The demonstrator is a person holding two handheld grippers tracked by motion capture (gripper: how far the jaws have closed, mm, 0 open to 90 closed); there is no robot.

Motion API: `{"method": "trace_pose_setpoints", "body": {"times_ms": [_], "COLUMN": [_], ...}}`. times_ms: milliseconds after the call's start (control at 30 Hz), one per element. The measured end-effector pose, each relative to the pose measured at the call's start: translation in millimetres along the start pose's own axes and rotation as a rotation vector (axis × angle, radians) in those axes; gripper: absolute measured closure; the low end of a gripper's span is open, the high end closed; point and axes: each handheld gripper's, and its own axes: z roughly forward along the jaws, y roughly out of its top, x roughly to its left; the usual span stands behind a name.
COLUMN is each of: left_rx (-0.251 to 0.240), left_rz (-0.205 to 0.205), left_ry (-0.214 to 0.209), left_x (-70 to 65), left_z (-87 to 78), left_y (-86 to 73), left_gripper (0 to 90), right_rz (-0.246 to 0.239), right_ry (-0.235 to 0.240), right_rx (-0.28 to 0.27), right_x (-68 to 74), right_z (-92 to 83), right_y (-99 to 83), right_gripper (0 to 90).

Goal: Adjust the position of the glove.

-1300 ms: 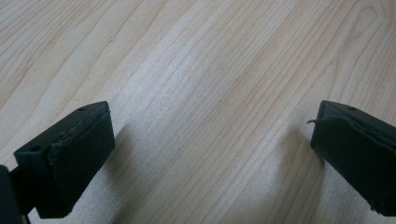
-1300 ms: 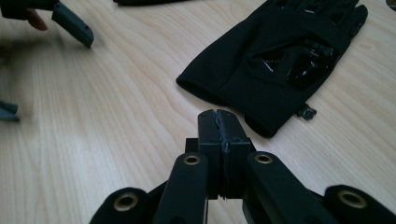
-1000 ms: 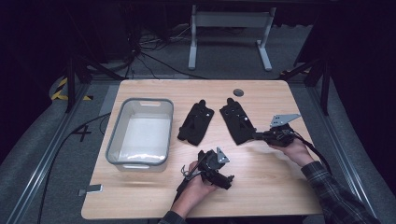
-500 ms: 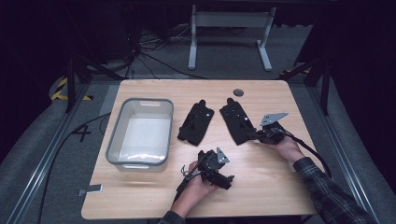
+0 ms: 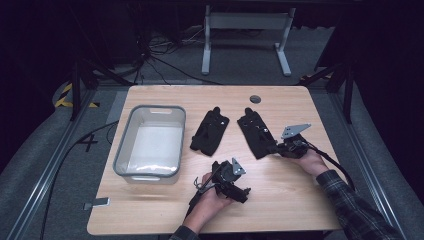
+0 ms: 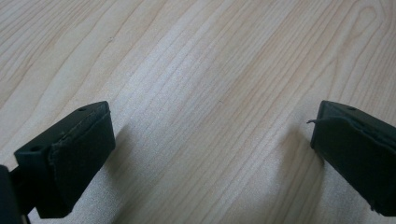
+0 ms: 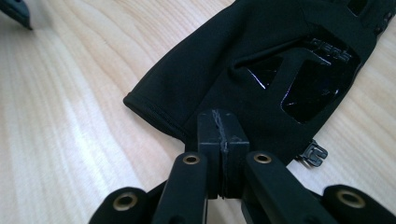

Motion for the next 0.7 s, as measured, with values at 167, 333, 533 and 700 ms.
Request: {"method": "trace_pose_setpoints", "body": {"times_ms": [167, 333, 533, 700], "left_rx": [0.0, 0.0, 0.005, 0.006], "left_rz": [0.0, 0.001, -0.002, -0.002], "left_ry": [0.0, -0.001, -0.003, -0.003], "left_x": [0.0, 0.1, -0.3, -0.3], "left_z": [-0.1, 0.0, -0.7, -0.7], "left_y": [0.0, 0.0, -0.4, -0.4], "left_gripper": [0.0, 0.0, 0.0, 0.0], "right_rz": [-0.004, -0.006, -0.018, -0.022], "right_ry": [0.012, 0.025, 0.03, 0.037], "right_rx": [0.01, 0.016, 0.031, 0.035], "right_x": [5.1, 12.1, 18.9, 26.7], "right_z": [-7.2, -14.8, -23.5, -31.8], "right_y": [-6.2, -13.5, -20.8, -29.1], "right_gripper": [90.0, 90.0, 89.9, 89.9]}}
